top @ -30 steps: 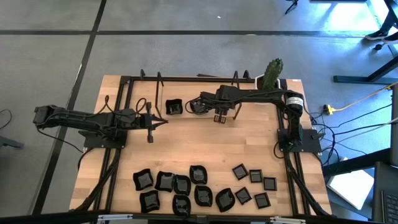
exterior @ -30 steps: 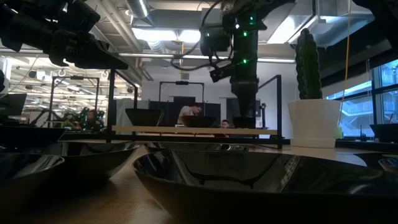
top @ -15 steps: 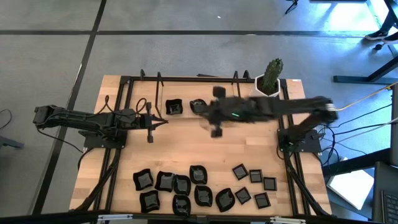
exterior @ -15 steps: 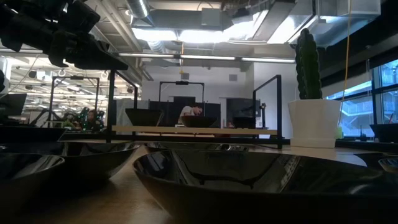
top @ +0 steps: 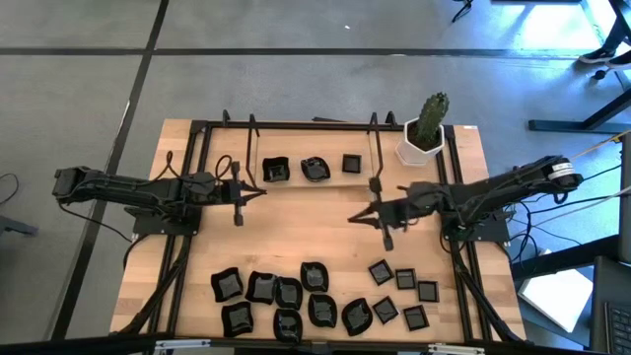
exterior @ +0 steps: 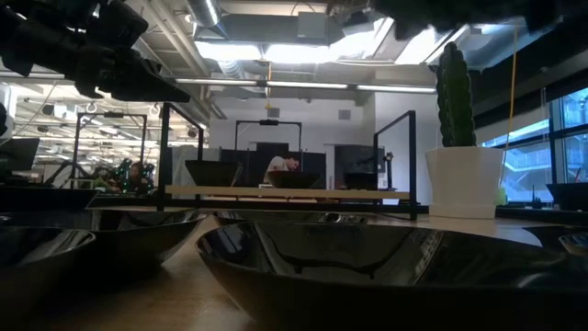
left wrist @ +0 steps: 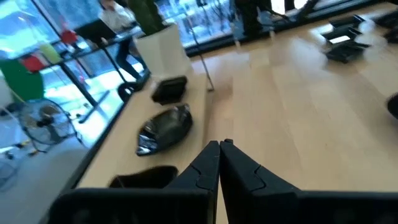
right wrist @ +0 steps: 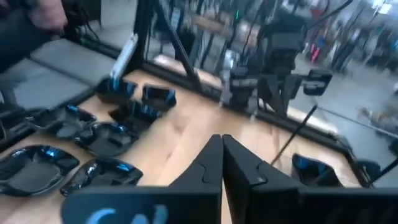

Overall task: Pick & Place Mini shaped plates
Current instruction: Stack the black distorted square plate on top of the black distorted square plate on the shelf

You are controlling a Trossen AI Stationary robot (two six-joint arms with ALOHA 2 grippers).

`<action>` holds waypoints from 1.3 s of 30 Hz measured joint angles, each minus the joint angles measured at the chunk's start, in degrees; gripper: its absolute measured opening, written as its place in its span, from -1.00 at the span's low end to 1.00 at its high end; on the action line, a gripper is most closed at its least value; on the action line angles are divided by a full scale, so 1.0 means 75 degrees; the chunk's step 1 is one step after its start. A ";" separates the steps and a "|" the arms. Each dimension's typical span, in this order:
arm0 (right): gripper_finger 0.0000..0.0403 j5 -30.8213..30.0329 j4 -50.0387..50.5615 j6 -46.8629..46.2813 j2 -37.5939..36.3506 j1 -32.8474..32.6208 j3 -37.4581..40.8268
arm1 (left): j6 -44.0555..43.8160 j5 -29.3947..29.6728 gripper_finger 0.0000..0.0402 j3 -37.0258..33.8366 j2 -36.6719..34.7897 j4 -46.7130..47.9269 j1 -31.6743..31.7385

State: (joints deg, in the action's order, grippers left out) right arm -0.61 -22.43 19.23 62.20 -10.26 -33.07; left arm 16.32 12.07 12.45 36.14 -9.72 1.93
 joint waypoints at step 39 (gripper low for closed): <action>-0.97 0.0299 -0.1884 -0.1582 -0.2267 0.0242 0.2854 | -0.0862 -0.0023 -0.98 0.0000 0.0000 -0.0266 0.0000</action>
State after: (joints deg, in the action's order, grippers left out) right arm 1.63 -36.56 7.36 45.20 -8.45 -11.67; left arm 9.85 11.90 12.45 36.14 -11.72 1.93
